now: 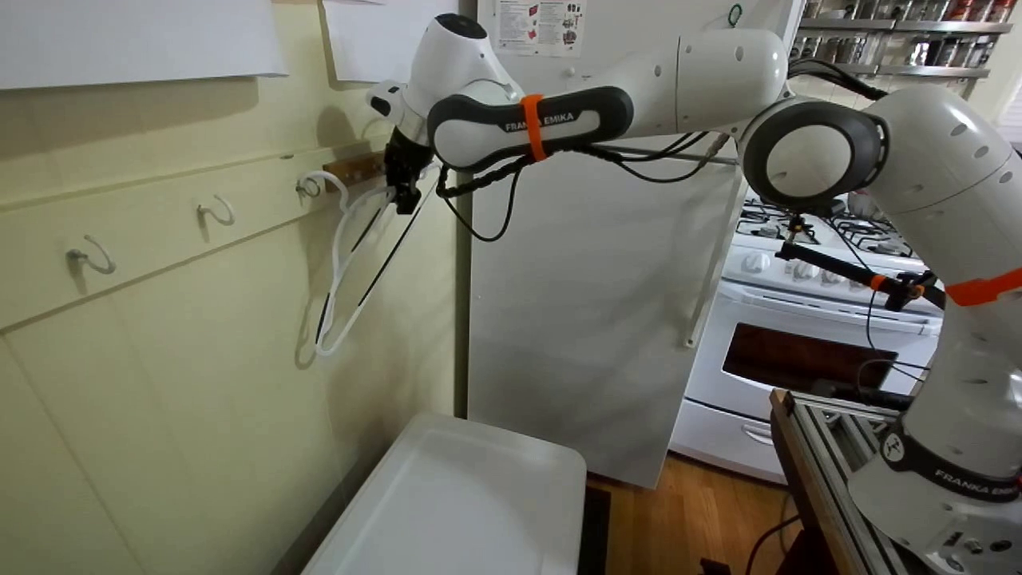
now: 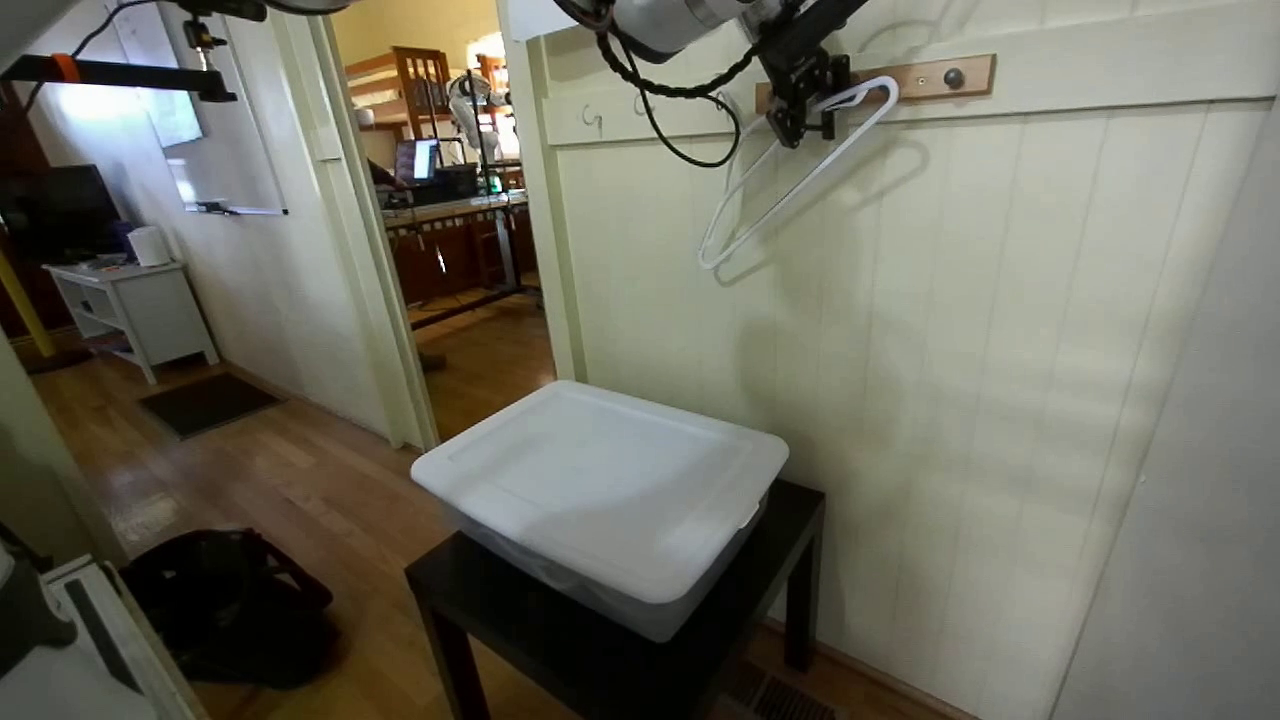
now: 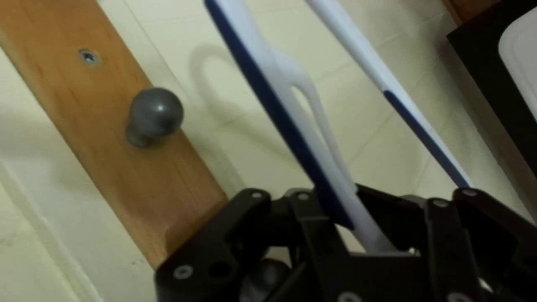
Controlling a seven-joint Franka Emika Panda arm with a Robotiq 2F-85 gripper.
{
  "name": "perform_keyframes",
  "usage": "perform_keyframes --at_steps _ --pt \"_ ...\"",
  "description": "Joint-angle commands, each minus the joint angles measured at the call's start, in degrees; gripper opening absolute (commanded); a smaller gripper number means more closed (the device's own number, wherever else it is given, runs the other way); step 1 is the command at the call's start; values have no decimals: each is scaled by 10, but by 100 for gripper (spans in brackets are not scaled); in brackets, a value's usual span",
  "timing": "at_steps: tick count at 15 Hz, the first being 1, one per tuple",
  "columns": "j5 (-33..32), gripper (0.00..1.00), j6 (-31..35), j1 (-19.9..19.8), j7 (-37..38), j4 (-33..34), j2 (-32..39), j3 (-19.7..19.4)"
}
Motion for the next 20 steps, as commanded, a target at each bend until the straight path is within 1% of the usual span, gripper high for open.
perform_keyframes --at_steps 1,9,20 --pt "-19 0 25 14 3 43 16 -9" --pt "-42 0 48 21 40 37 12 -26" --pt "-83 0 53 49 105 28 5 -71"
